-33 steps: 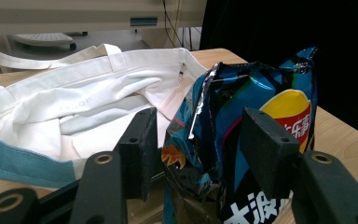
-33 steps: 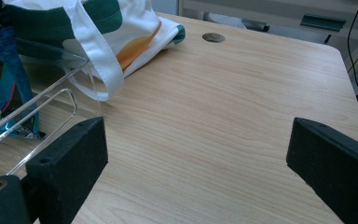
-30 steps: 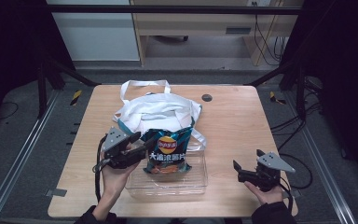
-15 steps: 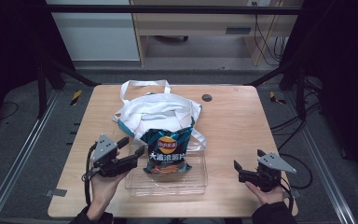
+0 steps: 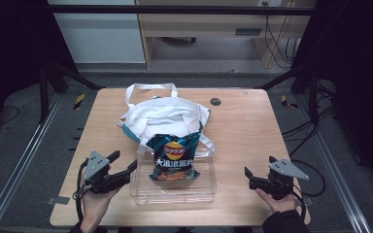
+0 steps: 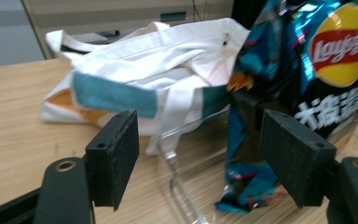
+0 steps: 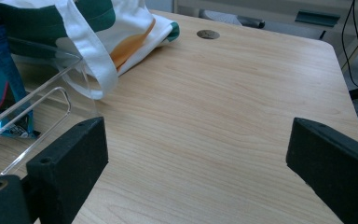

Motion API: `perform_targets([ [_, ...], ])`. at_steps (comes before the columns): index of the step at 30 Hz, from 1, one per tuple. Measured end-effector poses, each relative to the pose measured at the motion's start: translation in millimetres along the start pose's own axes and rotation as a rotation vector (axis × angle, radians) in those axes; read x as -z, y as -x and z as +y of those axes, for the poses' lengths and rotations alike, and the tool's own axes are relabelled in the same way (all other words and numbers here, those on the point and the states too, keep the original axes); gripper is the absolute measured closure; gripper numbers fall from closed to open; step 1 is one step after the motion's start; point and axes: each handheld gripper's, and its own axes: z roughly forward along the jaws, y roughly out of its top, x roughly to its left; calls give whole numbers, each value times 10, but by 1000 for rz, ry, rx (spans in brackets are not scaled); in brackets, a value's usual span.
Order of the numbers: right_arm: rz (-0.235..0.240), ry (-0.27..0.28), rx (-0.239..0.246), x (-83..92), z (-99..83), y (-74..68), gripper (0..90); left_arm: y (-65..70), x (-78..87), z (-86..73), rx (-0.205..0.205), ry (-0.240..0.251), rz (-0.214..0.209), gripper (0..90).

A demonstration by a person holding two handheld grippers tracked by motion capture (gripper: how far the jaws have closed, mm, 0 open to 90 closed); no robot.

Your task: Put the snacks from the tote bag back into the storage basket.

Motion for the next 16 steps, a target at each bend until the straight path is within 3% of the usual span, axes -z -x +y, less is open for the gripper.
perform_targets([
  [4,-6,-6,-1,-2,-2,3,58,-161,0,-133,28,-18,47,273],
  [8,-12,-17,-1,-12,-8,4,60,-270,-46,-215,30,-31,84,275],
  [16,-21,-29,-5,-19,-12,14,60,-372,-81,-283,39,-50,115,276],
])
